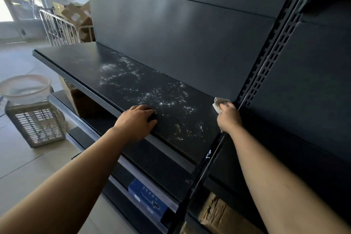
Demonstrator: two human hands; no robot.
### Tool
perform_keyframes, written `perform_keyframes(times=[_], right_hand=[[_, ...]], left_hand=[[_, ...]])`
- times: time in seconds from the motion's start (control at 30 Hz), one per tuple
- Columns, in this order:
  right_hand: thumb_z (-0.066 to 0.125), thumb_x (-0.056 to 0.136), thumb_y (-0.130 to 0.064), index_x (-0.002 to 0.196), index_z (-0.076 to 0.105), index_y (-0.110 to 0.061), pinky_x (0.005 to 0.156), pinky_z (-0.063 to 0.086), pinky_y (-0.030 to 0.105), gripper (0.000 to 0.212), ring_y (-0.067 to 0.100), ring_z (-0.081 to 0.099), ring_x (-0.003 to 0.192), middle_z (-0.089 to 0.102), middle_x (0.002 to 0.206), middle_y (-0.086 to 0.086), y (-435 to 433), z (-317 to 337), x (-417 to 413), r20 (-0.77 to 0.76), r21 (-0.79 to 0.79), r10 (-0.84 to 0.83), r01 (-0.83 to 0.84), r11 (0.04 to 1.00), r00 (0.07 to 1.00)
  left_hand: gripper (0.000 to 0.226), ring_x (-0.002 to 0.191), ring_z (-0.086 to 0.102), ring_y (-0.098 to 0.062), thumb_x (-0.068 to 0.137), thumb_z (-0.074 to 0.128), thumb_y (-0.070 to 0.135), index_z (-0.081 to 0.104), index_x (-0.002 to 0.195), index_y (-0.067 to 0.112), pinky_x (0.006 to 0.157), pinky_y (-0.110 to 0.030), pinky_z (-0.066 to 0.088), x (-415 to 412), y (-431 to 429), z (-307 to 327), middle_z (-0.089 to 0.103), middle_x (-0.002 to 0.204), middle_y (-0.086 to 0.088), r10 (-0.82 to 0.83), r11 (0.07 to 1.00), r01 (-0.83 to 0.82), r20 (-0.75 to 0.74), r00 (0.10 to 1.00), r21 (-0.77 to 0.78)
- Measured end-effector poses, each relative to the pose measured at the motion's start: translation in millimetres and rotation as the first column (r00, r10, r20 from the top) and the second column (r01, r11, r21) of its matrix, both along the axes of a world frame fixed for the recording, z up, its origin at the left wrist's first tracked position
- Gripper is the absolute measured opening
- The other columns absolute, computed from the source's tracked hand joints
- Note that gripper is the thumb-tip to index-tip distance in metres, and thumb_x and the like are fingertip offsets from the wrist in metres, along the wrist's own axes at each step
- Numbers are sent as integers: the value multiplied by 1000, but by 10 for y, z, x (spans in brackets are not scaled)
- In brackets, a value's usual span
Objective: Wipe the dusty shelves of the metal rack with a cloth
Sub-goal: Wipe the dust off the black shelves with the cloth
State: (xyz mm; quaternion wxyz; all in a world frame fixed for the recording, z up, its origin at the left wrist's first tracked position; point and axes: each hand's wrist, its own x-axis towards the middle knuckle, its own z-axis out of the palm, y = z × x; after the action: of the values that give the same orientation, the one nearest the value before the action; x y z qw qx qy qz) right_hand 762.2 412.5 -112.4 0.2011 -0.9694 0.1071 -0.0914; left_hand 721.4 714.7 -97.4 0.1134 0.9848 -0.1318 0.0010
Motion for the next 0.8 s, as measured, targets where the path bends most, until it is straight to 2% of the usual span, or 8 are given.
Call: perform_keyframes(times=[0.13, 0.23, 0.3, 0.33, 0.43, 0.57, 0.7, 0.8], right_hand=[[41, 87, 1, 137, 48, -17, 110, 29, 27, 54, 23, 37, 137, 34, 152, 3, 239, 84, -125, -17, -41, 109, -110, 993, 994], [43, 87, 2, 134, 52, -17, 106, 37, 27, 52, 20, 48, 127, 43, 147, 1, 500, 157, -256, -45, 74, 249, -245, 967, 967], [45, 85, 1, 131, 56, -17, 93, 44, 24, 50, 17, 56, 113, 54, 138, 0, 569, 302, -302, 0, 194, 181, -178, 965, 983], [46, 85, 2, 130, 57, -16, 94, 41, 22, 49, 18, 56, 114, 56, 136, 1, 545, 358, -315, 52, 216, 103, -112, 970, 993], [45, 86, 3, 130, 56, -11, 100, 37, 24, 47, 24, 50, 124, 49, 142, 4, 469, 317, -432, 79, 135, -126, 115, 984, 989], [45, 85, 2, 137, 46, -11, 109, 31, 26, 54, 22, 36, 136, 31, 152, 1, 821, 6, -597, 13, -24, -214, 215, 976, 977], [44, 86, 2, 141, 41, -12, 113, 28, 28, 57, 22, 28, 140, 23, 156, -1, 1557, 10, -633, 22, -11, -181, 181, 983, 983], [41, 89, 3, 142, 41, -16, 105, 34, 26, 56, 20, 31, 139, 24, 155, -4, 2094, 113, -594, 35, 134, -83, 78, 988, 996]], left_hand=[[53, 140, 30, -22, 96, 38, 49, 39, 144, 27, 113, -40, 31, 181, 138, 9, 33, 153, 4, -47, 999, 47, -8, 999, 11], [53, 139, 31, -21, 95, 39, 50, 41, 143, 27, 114, -39, 30, 269, 211, 6, 35, 152, 5, -91, 996, 91, 13, 996, -1], [54, 139, 31, -20, 95, 38, 50, 40, 144, 27, 114, -38, 29, 319, 258, 11, 35, 152, 5, -135, 991, 135, 9, 991, 5], [54, 140, 31, -20, 95, 38, 50, 39, 144, 27, 114, -38, 29, 347, 285, 18, 34, 152, 5, -158, 987, 158, -1, 988, 10], [55, 140, 31, -20, 95, 40, 49, 37, 145, 25, 114, -39, 30, 430, 400, 43, 33, 153, 5, -216, 976, 216, -13, 976, 14], [54, 139, 31, -21, 95, 40, 48, 38, 145, 26, 112, -38, 31, 516, 593, 53, 32, 153, 5, -272, 962, 272, 0, 962, 26], [53, 140, 29, -20, 97, 37, 46, 35, 146, 27, 113, -38, 31, 547, 736, 29, 31, 154, 6, -325, 946, 325, -15, 946, -3], [54, 141, 28, -20, 97, 38, 43, 33, 147, 25, 114, -36, 29, 559, 802, 31, 29, 155, 5, -364, 931, 363, -26, 931, -19]])
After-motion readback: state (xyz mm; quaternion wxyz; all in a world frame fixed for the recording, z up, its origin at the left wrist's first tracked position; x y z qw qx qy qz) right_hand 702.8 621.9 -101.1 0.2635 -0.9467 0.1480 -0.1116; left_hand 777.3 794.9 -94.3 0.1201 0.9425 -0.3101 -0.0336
